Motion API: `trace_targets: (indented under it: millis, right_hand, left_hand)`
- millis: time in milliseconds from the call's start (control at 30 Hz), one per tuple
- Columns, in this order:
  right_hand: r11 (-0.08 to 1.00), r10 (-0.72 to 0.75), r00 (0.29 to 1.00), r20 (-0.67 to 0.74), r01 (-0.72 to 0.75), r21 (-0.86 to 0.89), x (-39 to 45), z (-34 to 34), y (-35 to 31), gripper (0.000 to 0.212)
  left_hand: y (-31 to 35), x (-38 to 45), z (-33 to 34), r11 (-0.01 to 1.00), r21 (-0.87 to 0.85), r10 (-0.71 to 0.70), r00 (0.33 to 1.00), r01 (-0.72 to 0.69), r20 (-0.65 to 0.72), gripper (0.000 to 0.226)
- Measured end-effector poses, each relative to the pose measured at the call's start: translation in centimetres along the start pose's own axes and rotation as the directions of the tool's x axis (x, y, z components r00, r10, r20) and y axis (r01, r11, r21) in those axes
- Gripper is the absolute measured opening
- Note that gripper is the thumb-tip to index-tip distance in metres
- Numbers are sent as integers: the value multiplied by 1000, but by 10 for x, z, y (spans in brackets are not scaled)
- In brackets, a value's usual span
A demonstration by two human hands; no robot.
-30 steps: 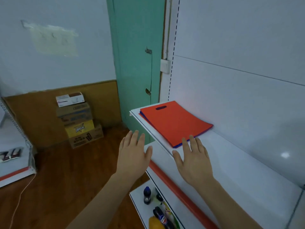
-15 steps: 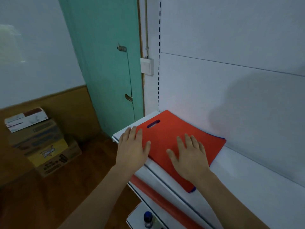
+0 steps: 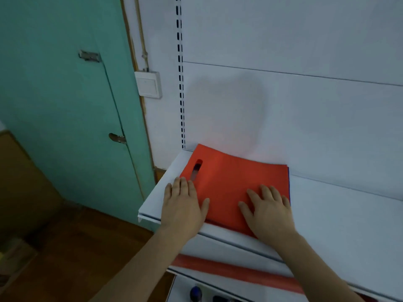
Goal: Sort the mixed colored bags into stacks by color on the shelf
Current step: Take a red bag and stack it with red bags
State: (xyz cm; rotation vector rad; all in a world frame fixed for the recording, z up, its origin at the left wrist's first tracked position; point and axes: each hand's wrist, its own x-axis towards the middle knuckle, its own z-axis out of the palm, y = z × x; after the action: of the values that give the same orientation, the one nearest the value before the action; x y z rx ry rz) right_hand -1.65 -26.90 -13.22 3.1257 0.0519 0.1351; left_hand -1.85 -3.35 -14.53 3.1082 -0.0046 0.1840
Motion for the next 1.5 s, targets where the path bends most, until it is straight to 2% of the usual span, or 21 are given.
trace_targets:
  millis: [100, 200, 300, 433, 533, 633, 767, 867, 1000, 1133, 1267, 1367, 1433, 1500]
  right_hand:
    - [973, 229, 973, -23, -230, -33, -17, -2, 1, 62]
    - [935, 350, 935, -54, -352, -48, -27, -6, 6, 59]
    - [931, 360, 928, -99, -364, -24, -34, -7, 11, 50]
    - [938, 341, 926, -160, -326, 114, -36, -4, 19, 37]
    - [918, 362, 914, -184, -316, 238, -35, -2, 20, 43]
    - [888, 402, 904, -144, -347, 301, -33, -4, 20, 52]
    - [850, 448, 889, -88, -394, 351, -28, -7, 24, 58]
    - [852, 453, 889, -63, -411, 324, -25, -10, 32, 34]
    - [843, 484, 871, -85, -437, 314, -24, -14, 43, 19]
    - [807, 545, 825, -152, -467, 361, -27, -16, 52, 20]
    - [777, 549, 816, -179, -419, 470, -29, -12, 64, 28]
    - [777, 528, 820, -222, -361, 516, -35, -11, 70, 34]
    - [769, 518, 812, -268, -306, 561, -39, -11, 74, 35]
    - [753, 516, 793, -324, -240, 612, -41, -14, 78, 33]
  left_hand:
    - [7, -4, -4, 996, -25, 79, 996, -80, -47, 70]
    - [18, -8, -3, 977, -102, 179, 979, -189, -100, 51]
    - [18, -10, -1, 964, -146, 203, 970, -222, -133, 47]
    - [11, -9, -4, 982, -133, 111, 982, -132, -153, 44]
    - [12, -11, -2, 992, -110, 57, 994, -67, -91, 55]
    - [14, -11, -1, 993, -105, 48, 996, -55, -72, 59]
    - [23, -14, -8, 982, -142, 113, 990, -125, -87, 55]
    - [32, -20, -10, 955, -210, 186, 976, -207, -116, 62]
    - [37, -21, -11, 875, -410, 218, 965, -259, -145, 79]
    - [33, -11, -20, 793, -562, 201, 972, -234, -120, 74]
    - [29, 8, -26, 524, -850, -6, 998, -51, -64, 51]
    - [22, 27, -28, 467, -881, -113, 993, 71, 21, 47]
    - [20, 36, -30, 448, -890, -79, 995, 92, 63, 44]
    - [20, 41, -33, 454, -890, -29, 999, 44, 34, 43]
